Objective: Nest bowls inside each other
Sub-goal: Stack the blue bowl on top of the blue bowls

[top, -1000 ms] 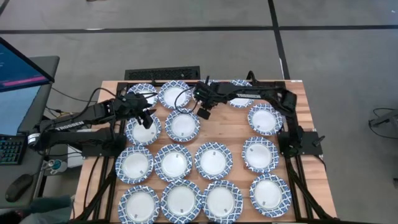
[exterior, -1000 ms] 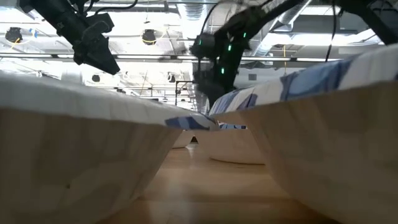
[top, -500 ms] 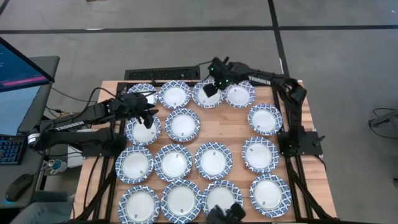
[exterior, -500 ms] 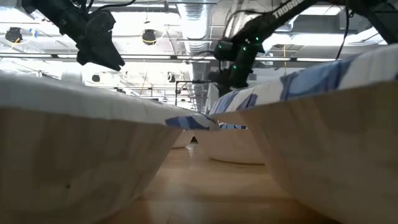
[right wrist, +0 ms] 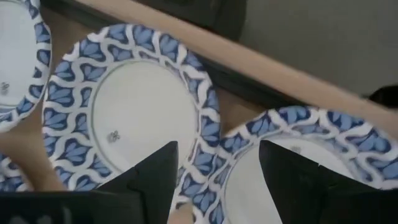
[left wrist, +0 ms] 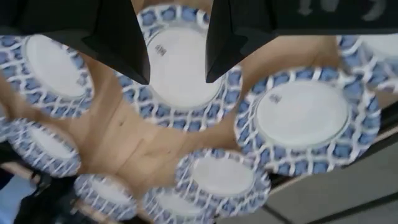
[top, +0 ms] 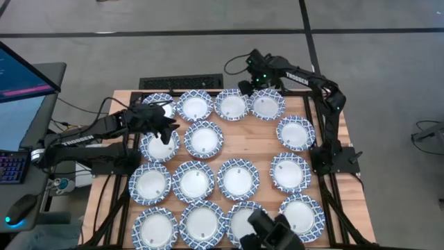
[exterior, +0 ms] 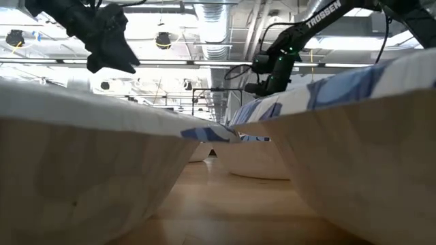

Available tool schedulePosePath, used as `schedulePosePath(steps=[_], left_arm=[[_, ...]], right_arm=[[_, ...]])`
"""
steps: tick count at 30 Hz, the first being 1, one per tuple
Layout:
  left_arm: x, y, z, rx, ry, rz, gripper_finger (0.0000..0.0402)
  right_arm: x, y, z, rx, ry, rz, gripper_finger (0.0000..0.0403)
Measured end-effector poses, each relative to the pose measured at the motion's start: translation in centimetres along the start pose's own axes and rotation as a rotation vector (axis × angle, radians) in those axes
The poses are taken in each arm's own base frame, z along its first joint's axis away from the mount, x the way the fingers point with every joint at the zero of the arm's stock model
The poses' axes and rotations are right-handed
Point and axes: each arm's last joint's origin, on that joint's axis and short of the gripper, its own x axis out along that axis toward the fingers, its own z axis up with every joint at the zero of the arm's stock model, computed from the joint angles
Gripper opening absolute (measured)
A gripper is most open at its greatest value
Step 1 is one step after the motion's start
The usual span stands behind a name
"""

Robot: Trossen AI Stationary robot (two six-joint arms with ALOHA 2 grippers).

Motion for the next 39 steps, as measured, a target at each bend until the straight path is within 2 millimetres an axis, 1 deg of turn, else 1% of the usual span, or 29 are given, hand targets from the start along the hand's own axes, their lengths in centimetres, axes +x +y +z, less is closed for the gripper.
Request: schedulePosePath(steps=[3, 6, 8, 10, 12, 19, 22, 25, 28, 31, 34, 36, 39], left_arm=[[0.0, -0.1, 0.2, -0.014, -0.02, -0.009, 0.0147], [0.0, -0.1, 0.3, -0.021, -0.028, -0.006, 0.0147], [0.0, -0.1, 0.2, -0.025, -0.026, -0.003, 0.0147], [0.0, 0.0, 0.2, -0.023, -0.029, 0.007, 0.0147], [0.0, 0.0, 0.2, -0.02, -0.032, 0.015, 0.0147], [0.0, 0.0, 0.2, -0.005, -0.026, 0.02, 0.0147], [0.0, 0.0, 0.1, 0.021, -0.017, 0.023, 0.0147], [0.0, 0.2, -0.3, 0.059, 0.025, 0.037, 0.0147], [-0.1, 0.4, -0.9, 0.118, 0.09, 0.056, 0.0147], [-0.1, 0.6, -1.4, 0.183, 0.143, 0.07, 0.0147], [-0.2, 0.6, -1.5, 0.225, 0.163, 0.072, 0.0147], [-0.2, 0.6, -1.6, 0.24, 0.165, 0.071, 0.0147], [-0.2, 0.6, -1.5, 0.242, 0.164, 0.071, 0.0147]], right_arm=[[1.1, -0.3, -0.9, 0.058, 0.133, 0.029, 0.0249], [1.6, 1.3, -1.8, 0.048, 0.195, 0.053, 0.0249], [1.7, 2.5, -2.9, 0.026, 0.251, 0.046, 0.0249], [1.8, 4.0, -3.3, -0.012, 0.237, 0.057, 0.0249], [1.8, 5.1, -3.9, -0.018, 0.252, 0.056, 0.0249], [2.3, 7.7, -5.0, 0.015, 0.217, 0.064, 0.0249], [1.8, 9.0, -5.1, -0.003, 0.159, 0.092, 0.0249], [1.0, 10.9, -5.8, -0.146, 0.088, 0.115, 0.0249], [0.8, 12.9, -7.3, -0.439, 0.069, 0.108, 0.0249], [0.9, 14.0, -8.9, -0.655, 0.092, 0.027, 0.0249], [1.1, 14.2, -9.3, -0.766, 0.076, -0.065, 0.0249], [1.1, 14.1, -9.0, -0.816, 0.038, -0.118, 0.0249], [1.1, 13.4, -8.2, -0.838, 0.027, -0.152, 0.0249]])
